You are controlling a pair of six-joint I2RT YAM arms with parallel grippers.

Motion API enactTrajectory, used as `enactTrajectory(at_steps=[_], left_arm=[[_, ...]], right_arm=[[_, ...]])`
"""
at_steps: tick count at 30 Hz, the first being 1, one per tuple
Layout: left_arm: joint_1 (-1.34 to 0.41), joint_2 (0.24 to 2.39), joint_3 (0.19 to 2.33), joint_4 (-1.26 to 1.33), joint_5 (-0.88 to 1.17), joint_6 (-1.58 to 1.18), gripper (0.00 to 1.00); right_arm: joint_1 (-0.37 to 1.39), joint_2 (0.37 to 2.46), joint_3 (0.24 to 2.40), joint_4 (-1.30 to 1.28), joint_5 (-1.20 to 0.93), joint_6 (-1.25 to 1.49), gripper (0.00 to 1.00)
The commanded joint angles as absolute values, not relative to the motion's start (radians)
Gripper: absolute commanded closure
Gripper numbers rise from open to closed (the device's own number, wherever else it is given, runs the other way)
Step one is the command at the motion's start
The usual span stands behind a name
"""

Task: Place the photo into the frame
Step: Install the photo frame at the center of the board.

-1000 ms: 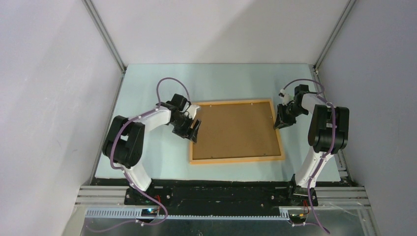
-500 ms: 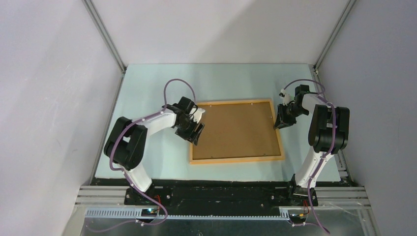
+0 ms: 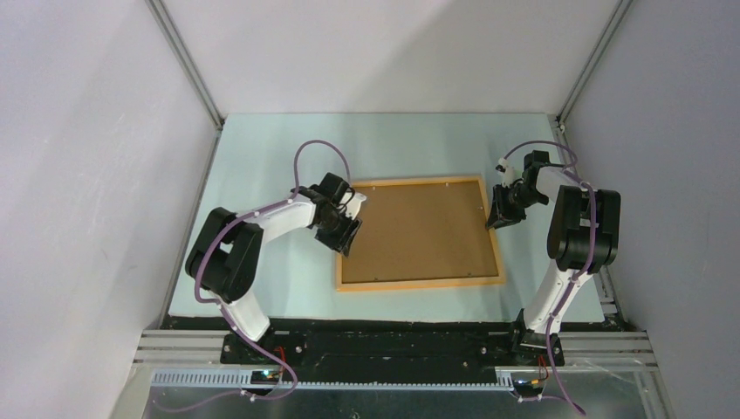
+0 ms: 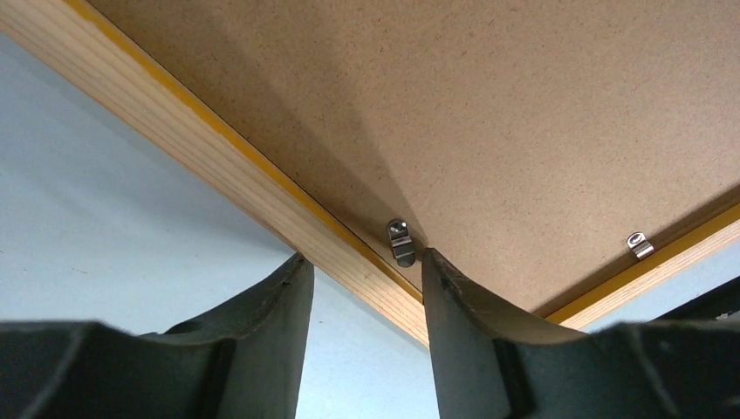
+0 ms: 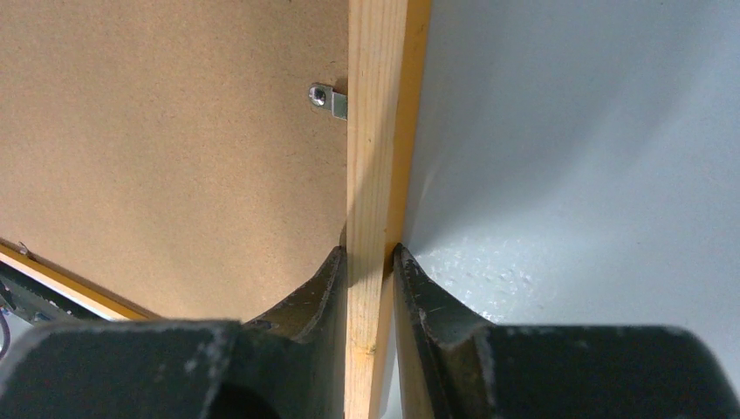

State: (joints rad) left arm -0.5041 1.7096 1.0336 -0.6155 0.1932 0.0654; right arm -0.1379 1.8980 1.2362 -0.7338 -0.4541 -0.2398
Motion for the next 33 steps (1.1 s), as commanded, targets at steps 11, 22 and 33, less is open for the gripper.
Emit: enactTrajectory(at_steps=[11,22,33], left_arm=[[-0.509,1.694,1.049,-0.577,0.177,0.066,0.66],[-0.509,1.689,1.05,-0.576,0.178,0.07,0.43],[-0.509,1.697,1.051,-0.569,0.161,0.072,0.43]], right_arm=[[-0.126,1.89,1.235,-0.735,-0.51,-0.229,0.98],[-0.122,1.896,1.235,-0.736,-0.509,-0.231,0.98],[-0.119,1.898,1.235,-0.736,-0.511,-0.23,0.98]])
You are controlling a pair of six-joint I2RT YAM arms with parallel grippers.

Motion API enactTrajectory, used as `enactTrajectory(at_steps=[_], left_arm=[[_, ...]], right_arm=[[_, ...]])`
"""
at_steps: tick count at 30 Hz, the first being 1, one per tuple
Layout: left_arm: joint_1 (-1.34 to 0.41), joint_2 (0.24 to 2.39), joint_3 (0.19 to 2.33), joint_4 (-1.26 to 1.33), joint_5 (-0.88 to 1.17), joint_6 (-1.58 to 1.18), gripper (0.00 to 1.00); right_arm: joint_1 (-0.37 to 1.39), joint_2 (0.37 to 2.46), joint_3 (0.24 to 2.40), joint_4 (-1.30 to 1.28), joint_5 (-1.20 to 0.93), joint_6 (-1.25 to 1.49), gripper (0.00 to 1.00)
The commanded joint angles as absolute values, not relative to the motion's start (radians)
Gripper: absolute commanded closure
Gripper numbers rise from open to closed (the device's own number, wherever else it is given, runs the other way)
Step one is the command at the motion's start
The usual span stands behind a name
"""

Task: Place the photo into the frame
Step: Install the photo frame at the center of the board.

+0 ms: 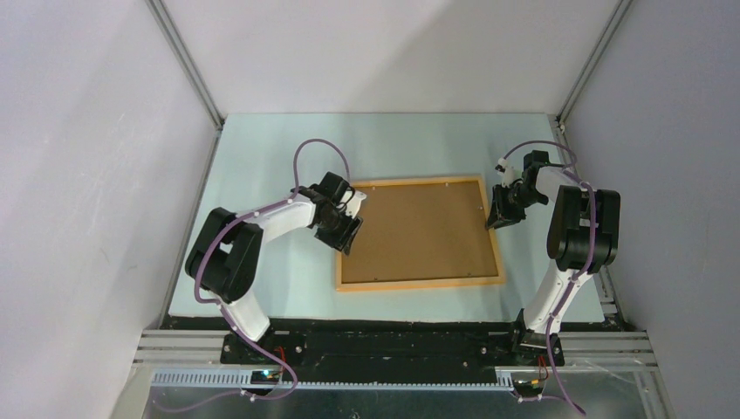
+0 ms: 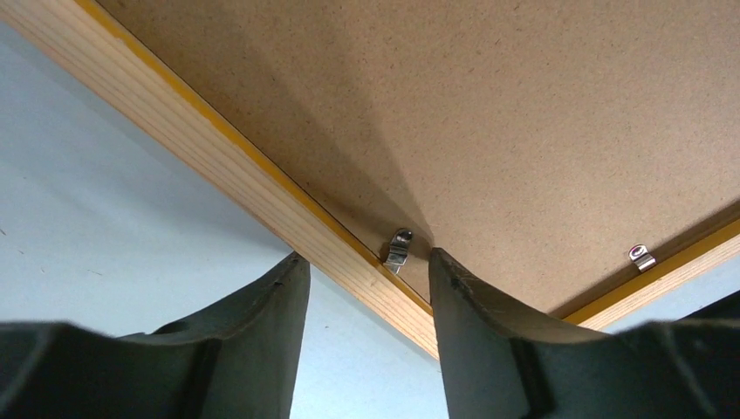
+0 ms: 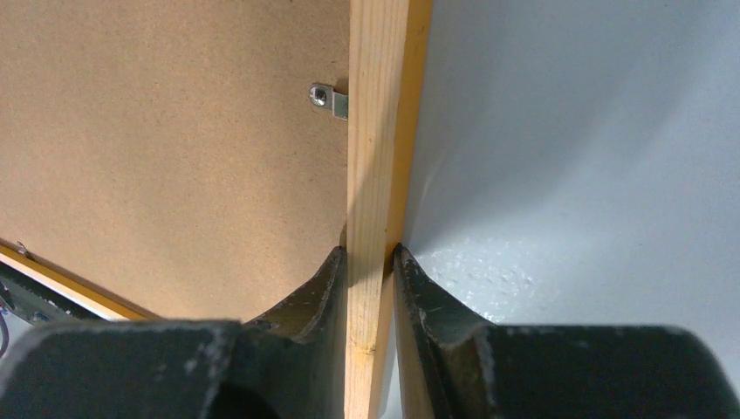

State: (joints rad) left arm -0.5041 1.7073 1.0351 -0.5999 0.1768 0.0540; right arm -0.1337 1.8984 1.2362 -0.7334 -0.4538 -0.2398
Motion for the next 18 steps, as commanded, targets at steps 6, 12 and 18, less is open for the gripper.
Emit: enactTrajectory(at_steps=[6,12,18], left_arm=[[-0.509,1.698,1.046,-0.561,0.161,0.076,0.52],[-0.509,1.696,1.044,-0.557,0.159,0.076,0.58],[-0.509,1.693,1.042,-0.555,0.161,0.078,0.62]], right_arm=[[-0.117,1.896,1.235,-0.738,-0.512,-0.229,0.98],[-0.115,1.897,1.235,-0.739,-0.512,-0.228,0.98],[-0.114,1.898,1.235,-0.739,-0.513,-0.23,0.98]])
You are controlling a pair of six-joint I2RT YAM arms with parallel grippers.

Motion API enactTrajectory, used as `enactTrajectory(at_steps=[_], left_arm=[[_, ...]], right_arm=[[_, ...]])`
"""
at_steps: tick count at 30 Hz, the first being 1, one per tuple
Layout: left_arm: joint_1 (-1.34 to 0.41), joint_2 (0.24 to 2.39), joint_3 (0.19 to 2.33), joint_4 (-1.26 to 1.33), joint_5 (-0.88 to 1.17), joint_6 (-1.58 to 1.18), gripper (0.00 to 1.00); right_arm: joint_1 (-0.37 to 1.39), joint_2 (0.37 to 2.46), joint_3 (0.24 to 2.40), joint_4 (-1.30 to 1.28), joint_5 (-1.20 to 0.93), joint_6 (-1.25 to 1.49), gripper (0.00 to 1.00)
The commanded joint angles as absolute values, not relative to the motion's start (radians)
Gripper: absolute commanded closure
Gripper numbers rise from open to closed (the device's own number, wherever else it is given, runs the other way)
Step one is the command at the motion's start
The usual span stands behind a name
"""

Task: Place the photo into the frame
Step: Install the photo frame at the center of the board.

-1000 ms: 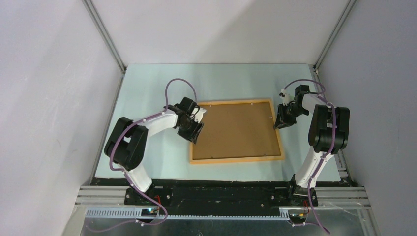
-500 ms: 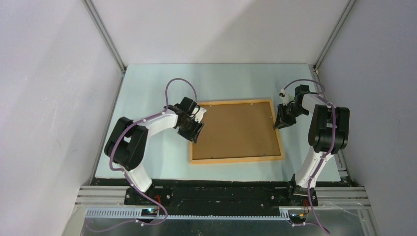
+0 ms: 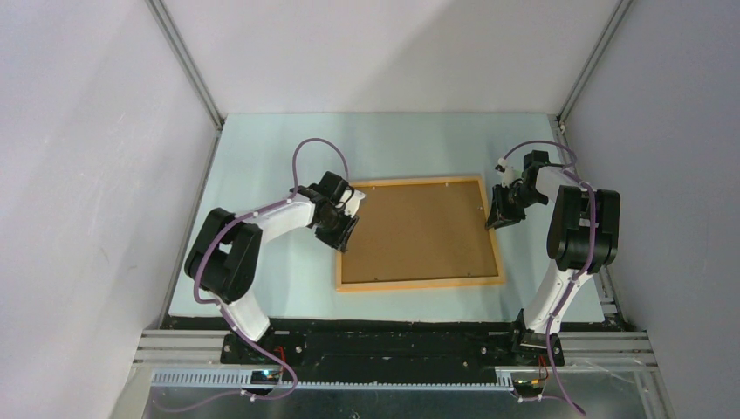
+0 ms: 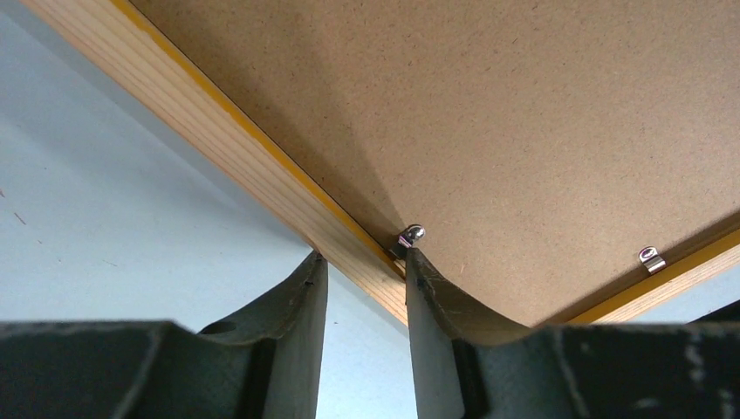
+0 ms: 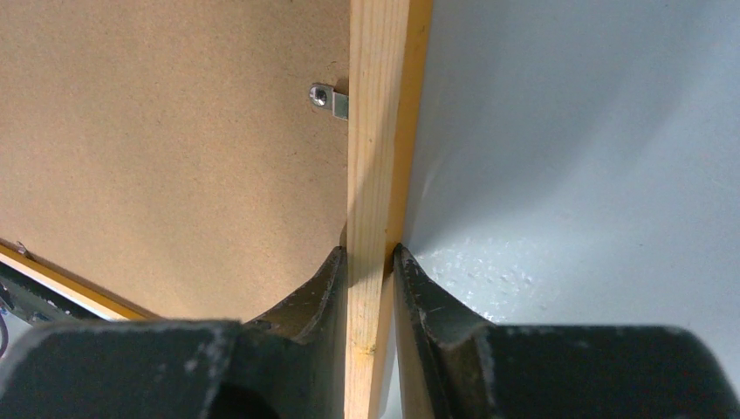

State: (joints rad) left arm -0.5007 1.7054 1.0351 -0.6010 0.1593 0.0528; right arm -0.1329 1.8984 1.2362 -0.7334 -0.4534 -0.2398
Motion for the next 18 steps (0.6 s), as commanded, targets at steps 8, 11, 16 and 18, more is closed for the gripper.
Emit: enactTrajectory(at_steps=[8,11,16,18], left_arm=[[-0.509,1.687,1.043,-0.557,0.156,0.08,0.5],[-0.508,1.683,1.043,-0.556,0.147,0.081,0.42],[-0.508,1.668,1.043,-0.557,0.131,0.084,0.35],[-0.508,1.66,1.044,-0.557,0.123,0.088,0.34]], right_arm=[[-0.114,1.895,1.235,-0.739,-0.514,-0.23,0.98],[-0.114,1.893,1.235,-0.739,-0.513,-0.23,0.97],[-0.115,1.891,1.235,-0.738,-0.512,-0.228,0.94],[-0.115,1.889,1.235,-0.737,-0.511,-0.229,0.93]])
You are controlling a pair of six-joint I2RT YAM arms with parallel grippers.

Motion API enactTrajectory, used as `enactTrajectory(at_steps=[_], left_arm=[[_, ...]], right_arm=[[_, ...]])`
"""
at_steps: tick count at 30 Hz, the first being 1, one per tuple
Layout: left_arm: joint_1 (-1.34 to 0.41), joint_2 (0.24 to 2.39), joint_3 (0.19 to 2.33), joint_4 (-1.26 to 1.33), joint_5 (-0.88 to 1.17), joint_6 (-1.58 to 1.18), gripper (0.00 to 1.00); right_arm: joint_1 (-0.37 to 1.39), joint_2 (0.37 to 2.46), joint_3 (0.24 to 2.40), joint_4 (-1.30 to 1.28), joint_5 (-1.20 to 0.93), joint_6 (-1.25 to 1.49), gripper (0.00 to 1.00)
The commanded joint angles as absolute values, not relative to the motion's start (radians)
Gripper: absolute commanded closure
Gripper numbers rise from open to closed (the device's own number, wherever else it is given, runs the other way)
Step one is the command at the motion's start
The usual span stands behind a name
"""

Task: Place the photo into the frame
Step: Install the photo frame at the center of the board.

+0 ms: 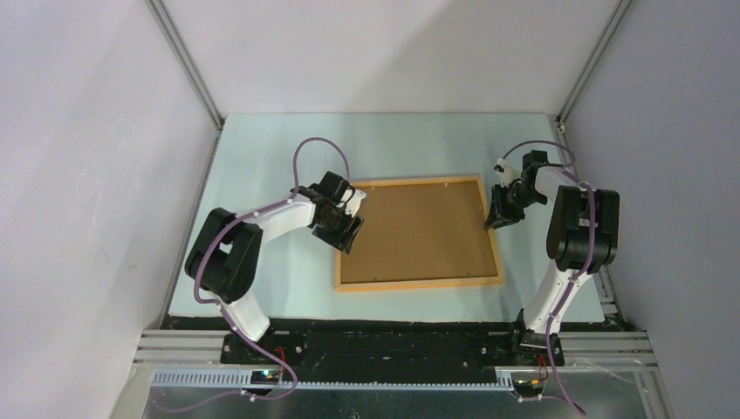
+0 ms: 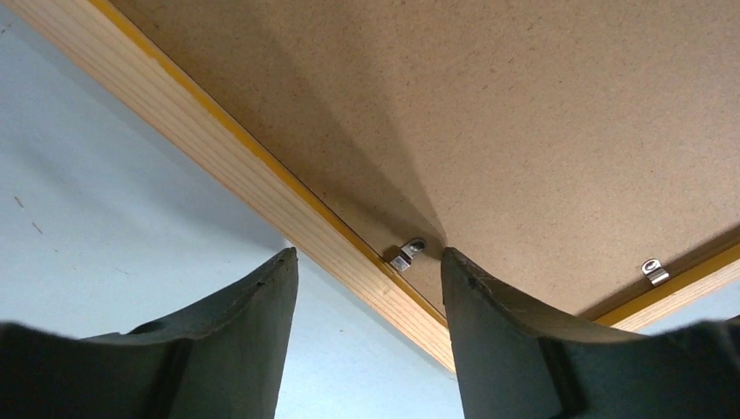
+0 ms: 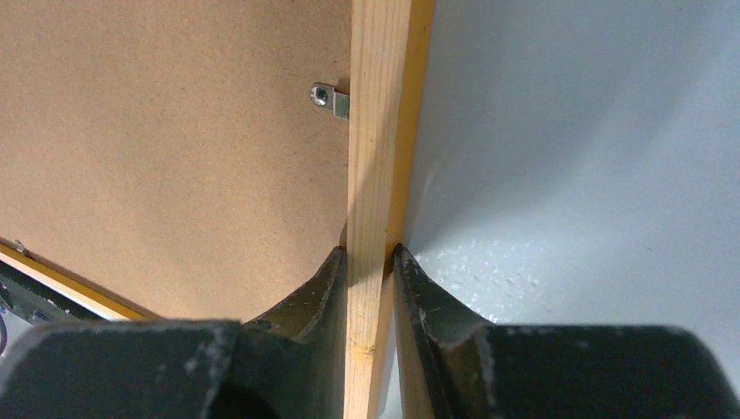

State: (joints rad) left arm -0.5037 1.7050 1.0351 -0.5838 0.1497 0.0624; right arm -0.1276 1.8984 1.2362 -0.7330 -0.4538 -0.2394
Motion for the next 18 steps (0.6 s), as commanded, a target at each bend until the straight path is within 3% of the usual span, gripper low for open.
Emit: enactTrajectory(at_steps=[1,18], left_arm=[[-0.507,1.655,1.045,-0.556,0.117,0.089,0.32],[-0.497,1.563,1.043,-0.548,-0.044,0.114,0.16]], right_arm=[[-0.115,1.89,1.235,-0.737,-0.511,-0.228,0.92],[-0.117,1.883,1.235,-0.728,-0.511,-0.221,0.9]])
